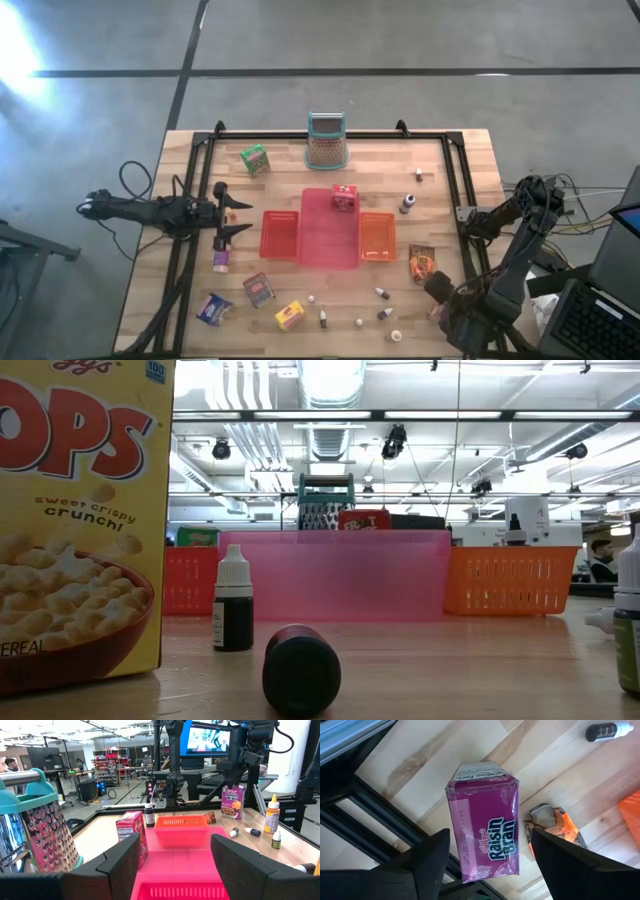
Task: Pick & Place Kitchen Items
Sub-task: Put the purple cereal box into the pink bin
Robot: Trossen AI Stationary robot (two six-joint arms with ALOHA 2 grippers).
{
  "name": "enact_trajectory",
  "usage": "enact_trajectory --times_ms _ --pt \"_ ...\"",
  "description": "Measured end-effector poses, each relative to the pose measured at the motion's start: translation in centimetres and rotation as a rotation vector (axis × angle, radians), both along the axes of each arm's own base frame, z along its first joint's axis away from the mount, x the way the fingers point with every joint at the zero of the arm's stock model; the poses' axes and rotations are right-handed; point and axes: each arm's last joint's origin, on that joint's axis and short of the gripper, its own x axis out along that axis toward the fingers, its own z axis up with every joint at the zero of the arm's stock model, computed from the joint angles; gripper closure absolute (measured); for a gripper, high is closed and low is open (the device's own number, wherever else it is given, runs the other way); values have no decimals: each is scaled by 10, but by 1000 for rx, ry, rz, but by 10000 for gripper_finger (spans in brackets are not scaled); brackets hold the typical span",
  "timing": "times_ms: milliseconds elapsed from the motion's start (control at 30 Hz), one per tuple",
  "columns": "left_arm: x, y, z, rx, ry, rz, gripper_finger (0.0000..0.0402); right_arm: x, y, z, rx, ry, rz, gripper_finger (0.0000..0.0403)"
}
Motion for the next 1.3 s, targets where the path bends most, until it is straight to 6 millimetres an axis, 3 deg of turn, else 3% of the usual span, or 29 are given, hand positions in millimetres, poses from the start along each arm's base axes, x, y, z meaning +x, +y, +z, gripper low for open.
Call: enact_trajectory --times_ms 533,867,1300 --pt "0 0 0 0 0 0 154 -3 -3 -29 6 25 -10 202" --pt "0 0 0 0 0 0 154 0 -3 -28 -7 -26 -3 242" --pt "0 0 0 0 0 0 154 4 -1 -24 -17 -126 -184 288"
